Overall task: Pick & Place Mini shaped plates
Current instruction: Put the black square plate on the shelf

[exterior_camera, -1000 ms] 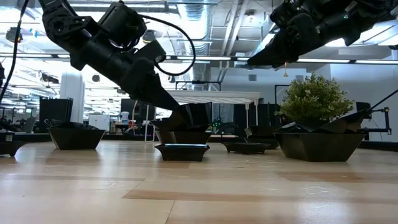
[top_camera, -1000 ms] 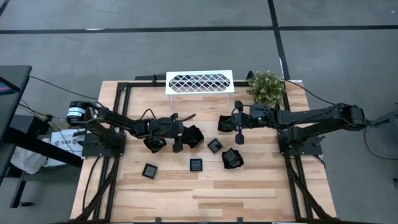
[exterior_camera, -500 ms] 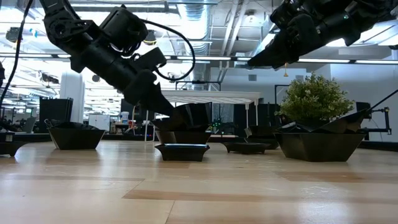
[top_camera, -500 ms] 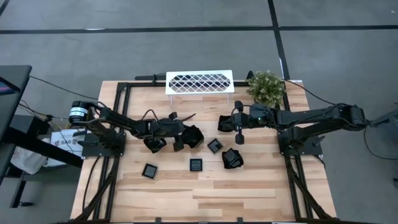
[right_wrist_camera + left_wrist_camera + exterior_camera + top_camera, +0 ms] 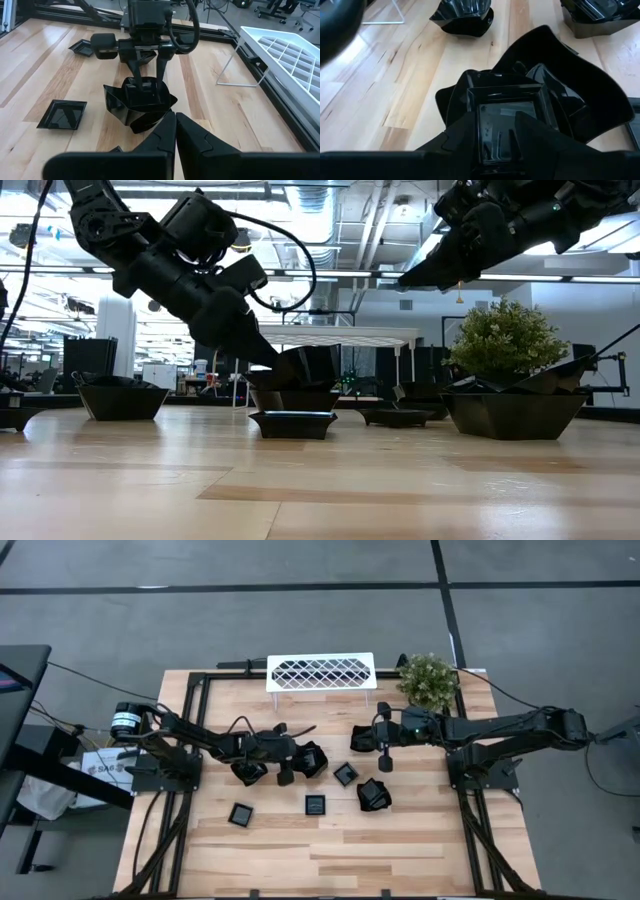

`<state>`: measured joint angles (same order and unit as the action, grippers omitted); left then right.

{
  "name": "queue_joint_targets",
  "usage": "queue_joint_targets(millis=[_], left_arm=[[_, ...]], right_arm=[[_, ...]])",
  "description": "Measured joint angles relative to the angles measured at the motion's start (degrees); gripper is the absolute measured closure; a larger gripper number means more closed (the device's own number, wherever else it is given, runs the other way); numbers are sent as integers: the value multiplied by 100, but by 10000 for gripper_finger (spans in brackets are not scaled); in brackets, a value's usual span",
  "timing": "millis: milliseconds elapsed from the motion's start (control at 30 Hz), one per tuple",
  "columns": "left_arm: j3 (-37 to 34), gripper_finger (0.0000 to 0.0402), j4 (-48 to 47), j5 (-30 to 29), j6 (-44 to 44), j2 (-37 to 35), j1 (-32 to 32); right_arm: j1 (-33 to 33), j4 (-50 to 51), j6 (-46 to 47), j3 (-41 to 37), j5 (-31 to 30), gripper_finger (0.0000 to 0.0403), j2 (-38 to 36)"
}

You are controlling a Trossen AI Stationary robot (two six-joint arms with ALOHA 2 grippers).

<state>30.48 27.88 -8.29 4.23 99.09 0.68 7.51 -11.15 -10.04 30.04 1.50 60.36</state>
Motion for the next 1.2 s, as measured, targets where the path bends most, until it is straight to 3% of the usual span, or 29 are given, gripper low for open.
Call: queue_joint_targets(millis=[267, 700, 933, 1200], left_arm=[[0, 270, 2, 0, 0, 0, 1], [0, 395, 2, -77, 328, -104, 5], [0, 375, 40, -349, 49, -483, -7], [-4, 303, -54, -229, -18, -295, -188]], right_arm=[[0, 1, 2, 0, 2, 397, 0], [0, 1, 0, 0, 0, 397, 0], [0, 1, 0, 0, 0, 397, 0], [0, 4, 0, 0, 0, 397, 0]])
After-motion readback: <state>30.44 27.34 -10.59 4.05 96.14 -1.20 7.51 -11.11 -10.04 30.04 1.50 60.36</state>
